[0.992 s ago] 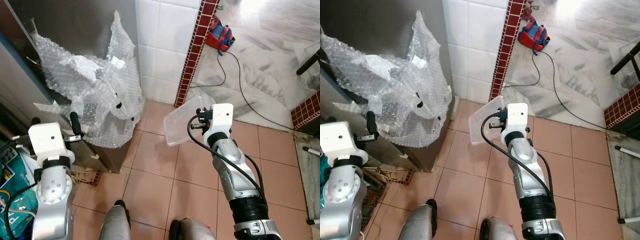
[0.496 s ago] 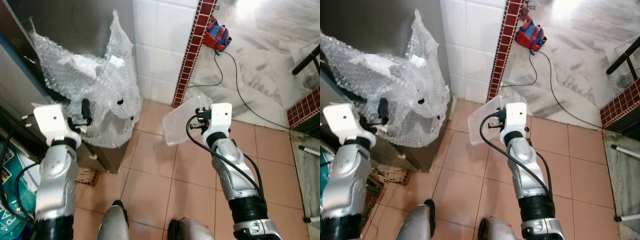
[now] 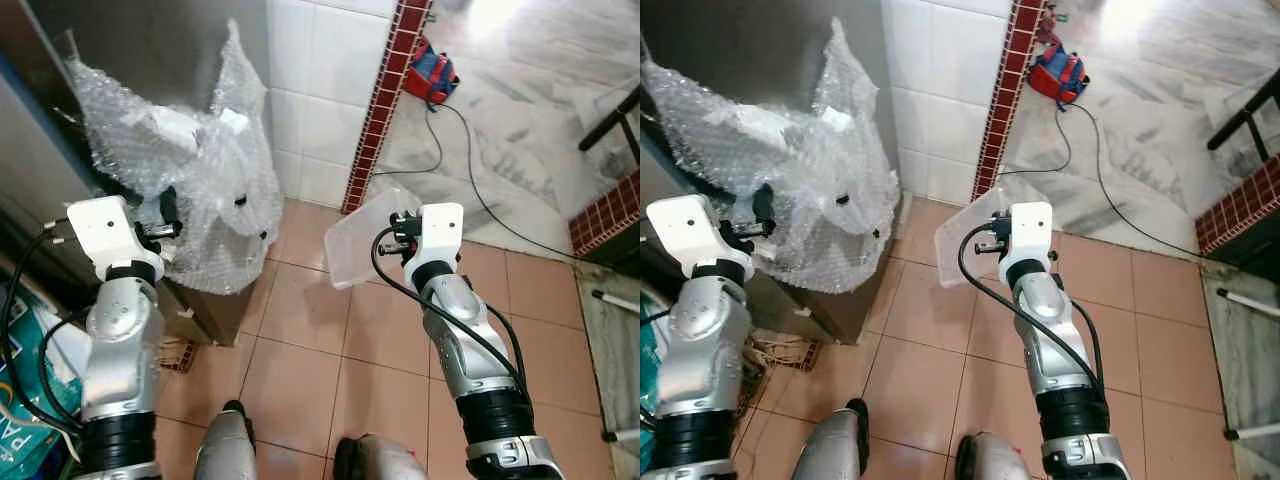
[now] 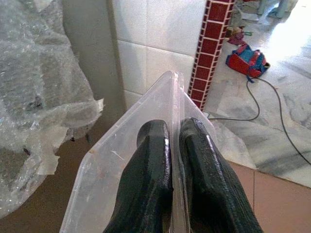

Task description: Restocking fridge

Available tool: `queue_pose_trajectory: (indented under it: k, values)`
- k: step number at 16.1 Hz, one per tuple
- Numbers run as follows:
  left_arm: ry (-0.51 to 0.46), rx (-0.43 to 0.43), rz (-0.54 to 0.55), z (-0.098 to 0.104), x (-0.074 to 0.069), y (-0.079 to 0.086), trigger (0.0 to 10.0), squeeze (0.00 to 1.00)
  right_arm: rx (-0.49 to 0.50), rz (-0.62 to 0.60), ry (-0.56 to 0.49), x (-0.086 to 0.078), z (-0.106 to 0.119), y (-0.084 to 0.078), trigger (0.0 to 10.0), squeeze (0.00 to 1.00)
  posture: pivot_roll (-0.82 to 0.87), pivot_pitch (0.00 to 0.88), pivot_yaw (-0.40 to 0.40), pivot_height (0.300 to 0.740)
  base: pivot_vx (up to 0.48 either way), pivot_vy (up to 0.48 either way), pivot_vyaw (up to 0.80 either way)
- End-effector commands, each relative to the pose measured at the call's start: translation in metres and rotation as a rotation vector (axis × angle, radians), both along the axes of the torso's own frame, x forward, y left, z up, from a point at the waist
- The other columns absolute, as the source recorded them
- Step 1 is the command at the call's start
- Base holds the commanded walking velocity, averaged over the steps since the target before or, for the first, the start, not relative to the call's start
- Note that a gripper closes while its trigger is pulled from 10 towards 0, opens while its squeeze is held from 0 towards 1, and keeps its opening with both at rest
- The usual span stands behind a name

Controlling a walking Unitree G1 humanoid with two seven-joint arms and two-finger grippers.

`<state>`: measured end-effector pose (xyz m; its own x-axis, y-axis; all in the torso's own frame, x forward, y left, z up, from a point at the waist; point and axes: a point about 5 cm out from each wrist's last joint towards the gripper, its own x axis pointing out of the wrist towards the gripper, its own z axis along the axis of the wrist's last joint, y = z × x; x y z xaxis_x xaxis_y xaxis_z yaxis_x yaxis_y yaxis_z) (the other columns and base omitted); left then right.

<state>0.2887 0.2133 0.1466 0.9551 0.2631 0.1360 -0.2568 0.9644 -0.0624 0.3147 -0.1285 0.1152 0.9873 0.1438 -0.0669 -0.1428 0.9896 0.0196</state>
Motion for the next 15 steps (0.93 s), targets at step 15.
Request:
queue_pose_trajectory:
  k: [15]
  values:
    - [-0.004, 0.088, 0.065, -0.010, -0.045, 0.006, 10.0, 0.00, -0.023, -0.020, 0.034, -0.001, -0.010, -0.006, 10.0, 0.00, 0.11, 0.168, -0.095, 0.740, 0.000, 0.000, 0.00]
